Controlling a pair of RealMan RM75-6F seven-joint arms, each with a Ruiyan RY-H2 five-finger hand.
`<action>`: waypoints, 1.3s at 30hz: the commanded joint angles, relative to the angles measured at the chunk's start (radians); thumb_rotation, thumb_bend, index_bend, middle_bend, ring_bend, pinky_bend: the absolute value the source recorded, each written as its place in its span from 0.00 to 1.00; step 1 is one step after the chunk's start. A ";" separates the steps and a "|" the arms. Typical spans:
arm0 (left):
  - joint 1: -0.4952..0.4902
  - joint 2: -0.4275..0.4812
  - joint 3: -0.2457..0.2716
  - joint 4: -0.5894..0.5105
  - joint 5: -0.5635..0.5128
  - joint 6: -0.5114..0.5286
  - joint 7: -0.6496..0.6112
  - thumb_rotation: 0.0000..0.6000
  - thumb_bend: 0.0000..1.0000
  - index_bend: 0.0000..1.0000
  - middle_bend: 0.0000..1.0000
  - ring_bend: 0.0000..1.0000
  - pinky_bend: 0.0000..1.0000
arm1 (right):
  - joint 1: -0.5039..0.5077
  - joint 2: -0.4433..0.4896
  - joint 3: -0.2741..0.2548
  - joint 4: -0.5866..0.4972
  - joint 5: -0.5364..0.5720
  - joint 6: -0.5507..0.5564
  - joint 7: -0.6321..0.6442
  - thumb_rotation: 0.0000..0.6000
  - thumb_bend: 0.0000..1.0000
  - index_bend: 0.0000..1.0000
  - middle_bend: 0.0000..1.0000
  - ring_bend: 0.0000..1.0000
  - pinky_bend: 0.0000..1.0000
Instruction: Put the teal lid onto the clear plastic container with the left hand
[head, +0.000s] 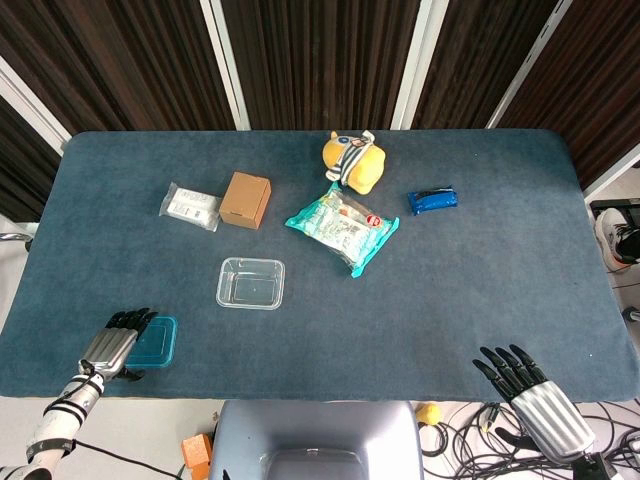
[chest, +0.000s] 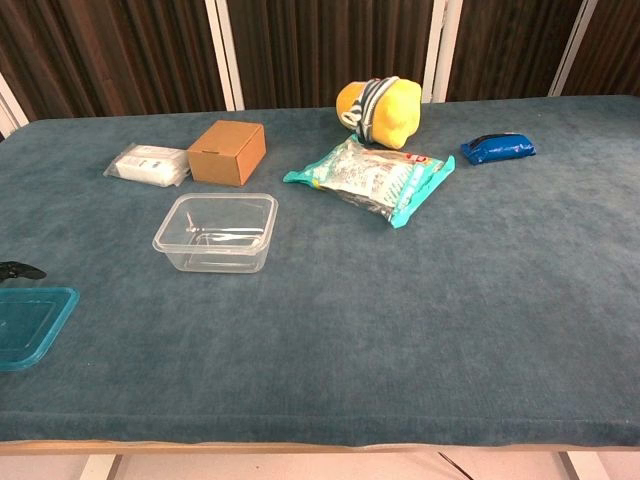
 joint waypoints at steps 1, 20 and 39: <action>-0.006 -0.010 0.003 0.015 -0.009 -0.009 0.008 1.00 0.19 0.00 0.00 0.00 0.00 | 0.000 -0.001 0.001 0.000 0.001 0.001 -0.002 1.00 0.06 0.00 0.00 0.00 0.00; -0.047 -0.053 0.007 0.084 -0.091 -0.055 0.067 1.00 0.18 0.00 0.16 0.08 0.03 | -0.003 0.003 0.003 0.002 0.014 0.007 0.001 1.00 0.06 0.00 0.00 0.00 0.00; 0.019 -0.019 -0.013 0.051 0.036 0.154 0.004 1.00 0.24 0.50 0.88 0.67 0.38 | -0.001 0.001 0.000 0.002 0.010 0.003 -0.003 1.00 0.06 0.00 0.00 0.00 0.00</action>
